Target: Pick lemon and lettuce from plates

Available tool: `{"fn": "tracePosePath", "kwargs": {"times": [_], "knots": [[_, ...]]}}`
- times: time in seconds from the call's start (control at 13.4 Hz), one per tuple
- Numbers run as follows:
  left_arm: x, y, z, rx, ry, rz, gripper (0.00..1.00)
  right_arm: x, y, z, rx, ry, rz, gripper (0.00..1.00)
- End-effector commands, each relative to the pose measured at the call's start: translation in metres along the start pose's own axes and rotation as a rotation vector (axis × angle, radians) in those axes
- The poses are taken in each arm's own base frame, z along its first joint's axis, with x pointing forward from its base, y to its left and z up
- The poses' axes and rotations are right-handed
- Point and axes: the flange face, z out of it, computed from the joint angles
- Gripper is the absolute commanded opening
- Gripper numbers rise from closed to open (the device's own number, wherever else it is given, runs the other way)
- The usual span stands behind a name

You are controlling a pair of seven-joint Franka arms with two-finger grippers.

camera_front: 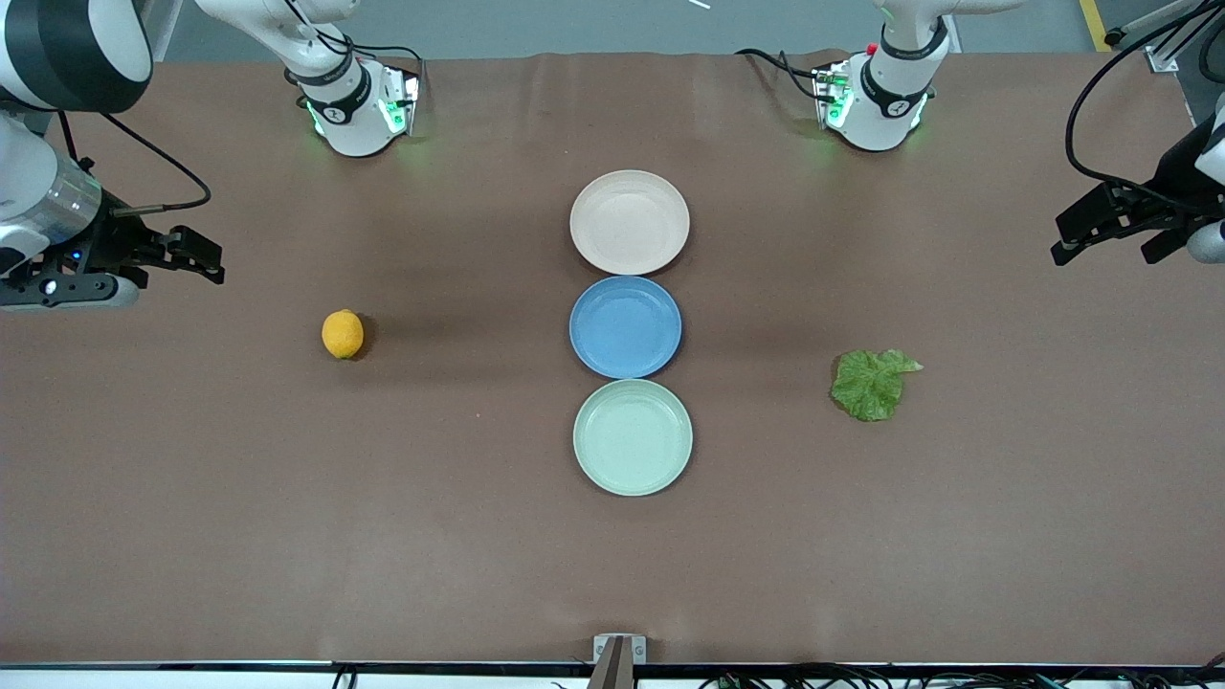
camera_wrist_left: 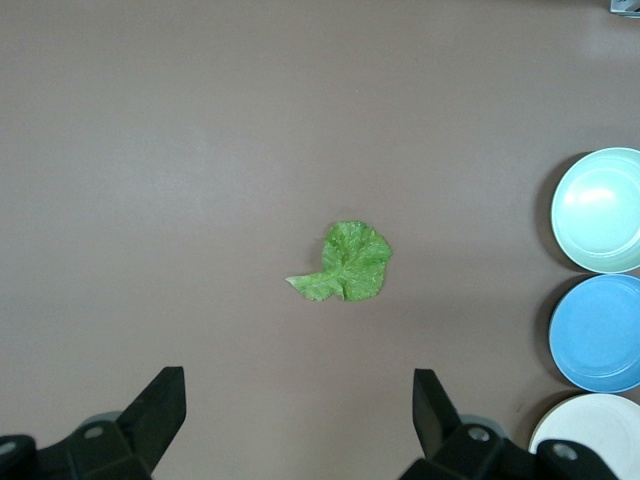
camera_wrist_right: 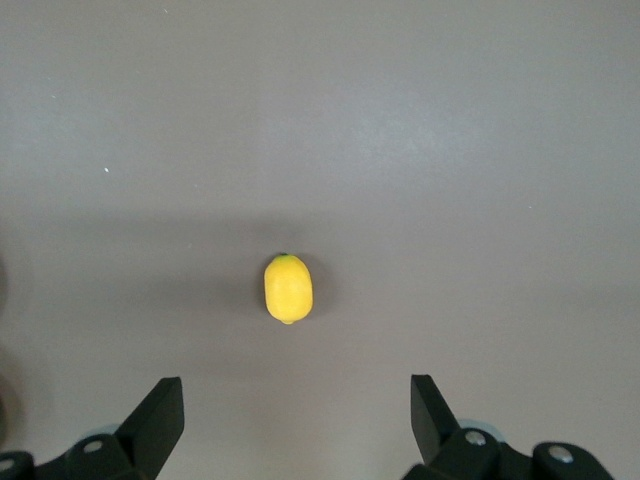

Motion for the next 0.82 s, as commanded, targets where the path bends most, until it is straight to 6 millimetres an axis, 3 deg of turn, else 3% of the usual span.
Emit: {"fn": "tracePosePath", "kwargs": {"times": [0.0,0.75], "knots": [[-0.003,0.001,-0.013,-0.001,0.033,0.044,1.00,-0.013,0.000,-0.005,0.018,0.023,-0.005,1.00],[-0.002,-0.010,-0.010,0.005,0.024,0.088,1.00,-0.011,0.004,-0.002,0.018,0.029,-0.005,1.00]]}}
